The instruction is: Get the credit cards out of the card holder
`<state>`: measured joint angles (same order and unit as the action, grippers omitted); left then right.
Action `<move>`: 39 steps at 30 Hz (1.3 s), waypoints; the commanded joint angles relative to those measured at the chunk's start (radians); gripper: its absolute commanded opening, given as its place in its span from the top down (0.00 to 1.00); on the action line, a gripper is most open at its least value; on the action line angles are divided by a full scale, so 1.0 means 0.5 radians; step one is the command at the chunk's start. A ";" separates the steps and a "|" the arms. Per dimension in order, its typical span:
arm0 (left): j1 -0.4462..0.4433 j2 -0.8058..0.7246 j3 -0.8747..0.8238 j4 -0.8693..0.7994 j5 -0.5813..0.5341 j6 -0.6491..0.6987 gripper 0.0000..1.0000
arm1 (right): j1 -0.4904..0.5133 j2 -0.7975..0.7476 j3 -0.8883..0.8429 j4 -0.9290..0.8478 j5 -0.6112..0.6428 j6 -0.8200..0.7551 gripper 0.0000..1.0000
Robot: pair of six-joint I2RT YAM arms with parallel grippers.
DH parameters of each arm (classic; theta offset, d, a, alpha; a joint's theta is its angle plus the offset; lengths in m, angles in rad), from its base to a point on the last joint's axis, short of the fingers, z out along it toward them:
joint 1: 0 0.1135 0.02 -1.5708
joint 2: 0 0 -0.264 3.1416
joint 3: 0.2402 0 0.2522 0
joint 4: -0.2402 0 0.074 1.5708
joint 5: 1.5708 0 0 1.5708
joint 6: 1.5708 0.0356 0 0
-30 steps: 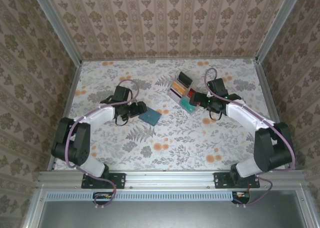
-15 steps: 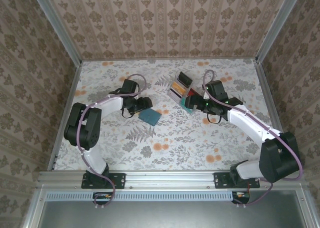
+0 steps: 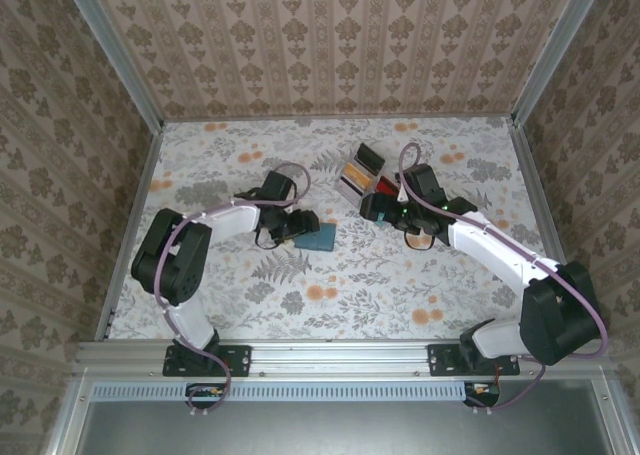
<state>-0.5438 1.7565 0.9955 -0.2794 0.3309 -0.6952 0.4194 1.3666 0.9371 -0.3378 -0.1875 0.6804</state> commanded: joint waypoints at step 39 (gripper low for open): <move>-0.104 0.184 0.282 -0.194 0.262 0.183 0.47 | 0.299 0.389 -0.001 0.122 0.090 0.427 0.24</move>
<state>-0.5728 1.8820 1.1778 -0.3740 0.4259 -0.5800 0.5621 1.5394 0.9363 -0.2825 -0.1623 0.8692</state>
